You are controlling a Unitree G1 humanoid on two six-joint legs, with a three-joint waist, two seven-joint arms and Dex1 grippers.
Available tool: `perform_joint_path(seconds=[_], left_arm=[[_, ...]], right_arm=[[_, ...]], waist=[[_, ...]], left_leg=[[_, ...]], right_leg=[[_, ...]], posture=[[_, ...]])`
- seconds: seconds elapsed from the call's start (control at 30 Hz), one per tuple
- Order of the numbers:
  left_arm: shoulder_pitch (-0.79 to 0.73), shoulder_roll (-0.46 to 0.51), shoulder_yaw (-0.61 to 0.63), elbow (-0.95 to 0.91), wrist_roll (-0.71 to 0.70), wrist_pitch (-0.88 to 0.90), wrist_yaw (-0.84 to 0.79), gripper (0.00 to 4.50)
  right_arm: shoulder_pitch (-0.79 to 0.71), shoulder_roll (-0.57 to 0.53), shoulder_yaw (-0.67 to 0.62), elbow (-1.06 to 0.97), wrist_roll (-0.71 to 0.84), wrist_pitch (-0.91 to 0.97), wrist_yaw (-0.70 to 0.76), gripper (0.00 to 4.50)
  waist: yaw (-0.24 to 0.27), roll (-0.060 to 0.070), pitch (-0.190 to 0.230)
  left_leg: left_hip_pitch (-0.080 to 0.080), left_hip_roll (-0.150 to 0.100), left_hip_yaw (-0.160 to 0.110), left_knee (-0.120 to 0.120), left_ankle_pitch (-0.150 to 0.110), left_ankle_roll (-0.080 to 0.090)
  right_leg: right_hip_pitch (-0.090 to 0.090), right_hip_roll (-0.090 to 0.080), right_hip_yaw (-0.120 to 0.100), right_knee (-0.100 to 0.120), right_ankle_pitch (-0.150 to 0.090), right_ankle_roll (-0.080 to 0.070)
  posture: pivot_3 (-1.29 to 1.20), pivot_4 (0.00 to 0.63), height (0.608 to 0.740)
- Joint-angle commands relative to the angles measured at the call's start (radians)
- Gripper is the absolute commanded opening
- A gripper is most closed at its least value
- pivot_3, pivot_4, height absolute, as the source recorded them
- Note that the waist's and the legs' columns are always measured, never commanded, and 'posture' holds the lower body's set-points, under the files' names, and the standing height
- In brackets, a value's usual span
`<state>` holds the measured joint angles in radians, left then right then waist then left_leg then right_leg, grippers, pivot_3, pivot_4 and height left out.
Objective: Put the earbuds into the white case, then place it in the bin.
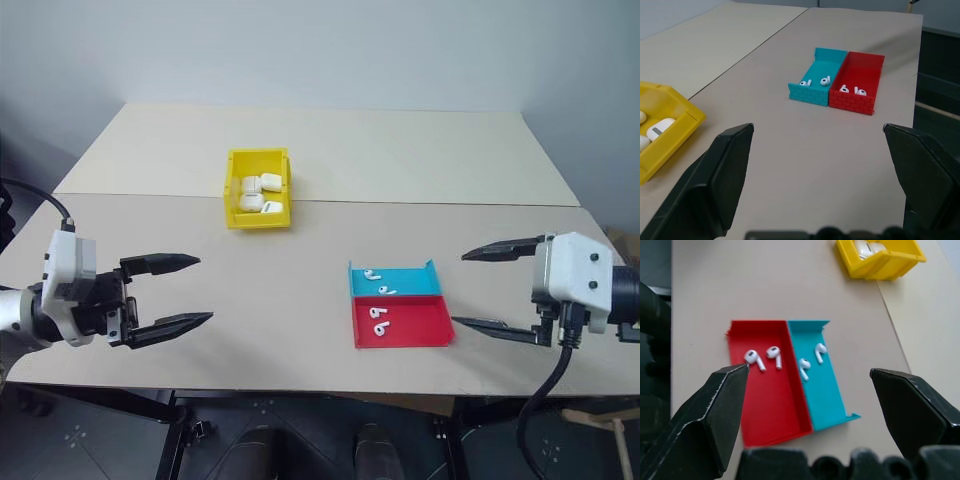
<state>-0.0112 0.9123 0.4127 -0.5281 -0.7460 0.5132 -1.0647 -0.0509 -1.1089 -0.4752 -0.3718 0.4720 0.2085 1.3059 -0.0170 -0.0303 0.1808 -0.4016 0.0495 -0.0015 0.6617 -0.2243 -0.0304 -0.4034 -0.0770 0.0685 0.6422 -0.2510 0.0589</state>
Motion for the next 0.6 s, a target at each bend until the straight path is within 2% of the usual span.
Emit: perform_joint_path(seconds=[0.03, 0.3, 0.4, 0.5, 0.6], left_arm=[[0.004, 0.001, 0.007, -0.013, 0.020, -0.031, 0.009, 4.50], [0.031, -0.008, 0.021, -0.048, 0.046, -0.028, 0.072, 4.50], [0.048, -0.013, 0.033, -0.082, 0.095, -0.033, 0.139, 4.50], [0.073, -0.012, 0.024, -0.139, 0.214, -0.001, 0.275, 4.50], [0.065, 0.019, 0.010, -0.185, 0.306, 0.139, 0.423, 4.50]], right_arm=[[-0.023, -0.009, 0.005, 0.015, -0.008, -0.028, -0.005, 4.48], [-0.031, -0.019, 0.019, 0.026, -0.007, -0.018, 0.006, 4.48], [-0.040, -0.029, 0.036, 0.033, -0.010, -0.010, 0.013, 4.48], [-0.047, -0.046, 0.059, 0.041, -0.030, -0.006, 0.011, 4.48], [-0.065, -0.055, 0.080, 0.052, -0.033, 0.009, -0.002, 4.48]], waist=[[0.001, 0.000, 0.000], [0.002, 0.000, 0.000], [0.001, 0.000, 0.000], [0.000, 0.000, 0.000], [0.001, 0.000, 0.000]], left_leg=[[-0.001, 0.000, 0.000, 0.000, 0.000, 0.000], [-0.001, 0.000, 0.000, 0.000, 0.000, 0.000], [-0.001, 0.000, 0.000, 0.000, 0.000, 0.000], [0.000, 0.000, 0.000, 0.000, 0.000, 0.000], [0.000, 0.000, 0.000, 0.000, 0.000, 0.000]], right_leg=[[0.000, 0.000, 0.000, 0.000, 0.000, 0.000], [0.000, 0.000, 0.000, 0.000, 0.000, 0.000], [0.000, 0.000, 0.000, 0.000, 0.000, 0.000], [0.000, 0.000, 0.000, 0.000, 0.000, 0.000], [0.000, 0.000, 0.000, 0.000, 0.000, 0.000]], posture=[[0.00, 0.150, 0.740], [0.00, 0.150, 0.740], [0.00, 0.150, 0.740], [0.00, 0.150, 0.740], [0.00, 0.150, 0.740]])
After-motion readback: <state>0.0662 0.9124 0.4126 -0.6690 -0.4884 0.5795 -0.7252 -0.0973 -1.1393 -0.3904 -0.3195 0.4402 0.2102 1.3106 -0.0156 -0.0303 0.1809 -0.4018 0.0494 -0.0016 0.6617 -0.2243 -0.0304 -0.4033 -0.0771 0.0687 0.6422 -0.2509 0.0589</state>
